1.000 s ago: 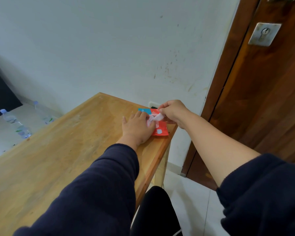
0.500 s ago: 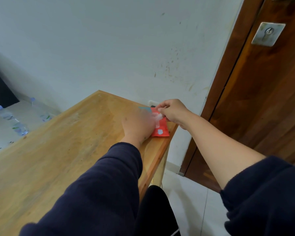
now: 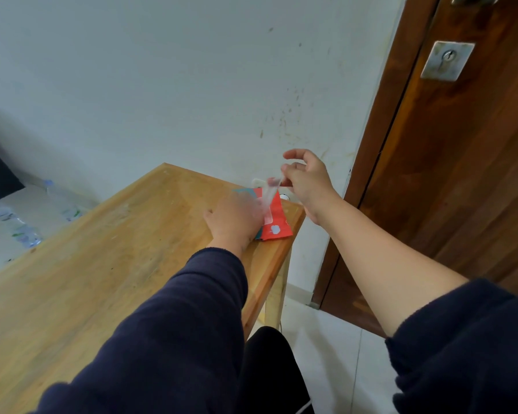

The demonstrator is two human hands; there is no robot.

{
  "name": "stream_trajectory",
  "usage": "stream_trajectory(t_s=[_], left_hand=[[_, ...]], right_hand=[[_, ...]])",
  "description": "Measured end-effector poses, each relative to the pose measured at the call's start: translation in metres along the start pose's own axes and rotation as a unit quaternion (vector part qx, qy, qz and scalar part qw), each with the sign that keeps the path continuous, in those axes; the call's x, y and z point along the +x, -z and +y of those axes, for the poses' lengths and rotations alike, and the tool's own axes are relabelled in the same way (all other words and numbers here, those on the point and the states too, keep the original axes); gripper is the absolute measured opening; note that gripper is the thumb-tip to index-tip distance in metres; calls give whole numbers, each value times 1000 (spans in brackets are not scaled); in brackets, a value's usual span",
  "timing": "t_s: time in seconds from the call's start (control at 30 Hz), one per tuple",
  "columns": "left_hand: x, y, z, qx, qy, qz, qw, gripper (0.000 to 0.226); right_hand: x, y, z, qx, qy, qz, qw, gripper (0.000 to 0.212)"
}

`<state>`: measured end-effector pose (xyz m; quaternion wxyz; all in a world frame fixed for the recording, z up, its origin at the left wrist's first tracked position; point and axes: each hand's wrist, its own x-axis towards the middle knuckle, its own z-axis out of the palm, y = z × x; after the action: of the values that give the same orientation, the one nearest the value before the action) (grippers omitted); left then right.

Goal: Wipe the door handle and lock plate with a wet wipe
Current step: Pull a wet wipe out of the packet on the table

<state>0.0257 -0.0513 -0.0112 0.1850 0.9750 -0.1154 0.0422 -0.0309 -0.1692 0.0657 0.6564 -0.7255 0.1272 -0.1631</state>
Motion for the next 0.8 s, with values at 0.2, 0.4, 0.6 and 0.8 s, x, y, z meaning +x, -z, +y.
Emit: stream_trajectory(t_s=[0.2,0.4,0.6,0.8], left_hand=[[1,10,9,-4,25,-15,1000,34],[0,15,12,-13,35,-24,999,30],[-4,11,11,-19,27,-24,999,34],[-5,11,8,-16,21,-13,1000,34]], right_hand=[[-2,5,-3,13,-42,12,999,27],[0,15,-6,-132,-53,-1,990,37],[4,7,31,-463,-19,-87,882,28],[7,-3,49,-500,-49,-45,864,26]])
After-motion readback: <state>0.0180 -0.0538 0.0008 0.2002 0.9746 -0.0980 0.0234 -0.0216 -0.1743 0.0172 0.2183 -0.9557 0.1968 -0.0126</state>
